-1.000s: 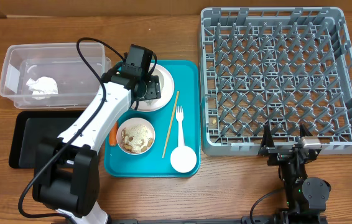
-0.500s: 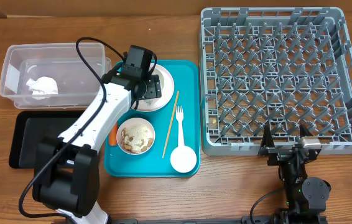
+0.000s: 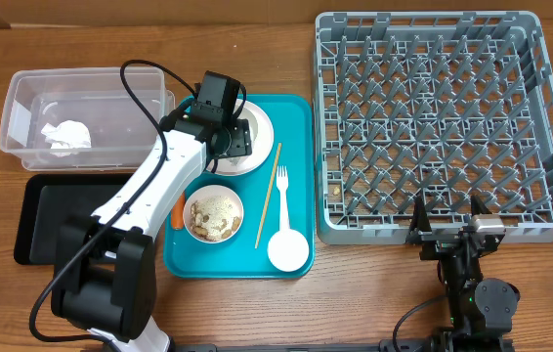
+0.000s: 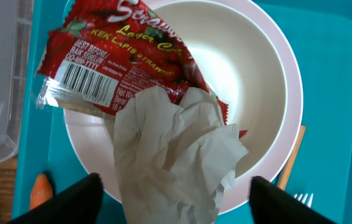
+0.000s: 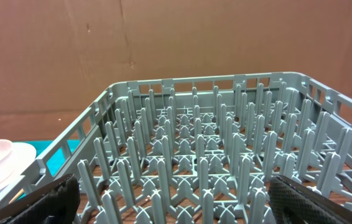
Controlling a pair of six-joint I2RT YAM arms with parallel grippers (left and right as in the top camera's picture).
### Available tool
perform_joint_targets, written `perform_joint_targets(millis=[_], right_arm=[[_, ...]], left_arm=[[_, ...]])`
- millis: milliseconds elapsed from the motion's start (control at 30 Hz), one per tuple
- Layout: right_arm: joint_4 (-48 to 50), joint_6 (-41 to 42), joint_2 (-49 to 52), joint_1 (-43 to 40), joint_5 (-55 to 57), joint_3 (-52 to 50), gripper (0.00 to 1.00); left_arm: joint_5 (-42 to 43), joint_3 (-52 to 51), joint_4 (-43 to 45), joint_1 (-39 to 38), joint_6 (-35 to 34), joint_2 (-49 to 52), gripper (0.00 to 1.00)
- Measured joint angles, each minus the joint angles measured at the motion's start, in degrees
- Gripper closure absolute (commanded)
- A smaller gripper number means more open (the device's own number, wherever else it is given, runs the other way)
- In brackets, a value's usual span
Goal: Sort waste into correct bins and load items into the dishwasher
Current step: 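Lower the left gripper and grasp the second crumpled tissue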
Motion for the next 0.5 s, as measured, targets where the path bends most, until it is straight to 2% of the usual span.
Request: perform_joint_targets(millis=[233, 367, 500], right_arm=[[-0.02, 0.00, 0.00, 0.00, 0.02, 0.00, 0.00], [-0.02, 0.00, 0.00, 0.00, 0.00, 0.00, 0.00], [-0.02, 0.04, 0.00, 0.00, 0.00, 0.00, 0.00]], left_arm=[[0.00, -2.45, 3.93, 0.00, 0.00, 0.00, 0.23], [-0.04, -3.30, 4.44, 0.00, 0.04, 0.00, 0.33], [-0.04, -3.32, 4.59, 0.00, 0.00, 0.00, 0.34]])
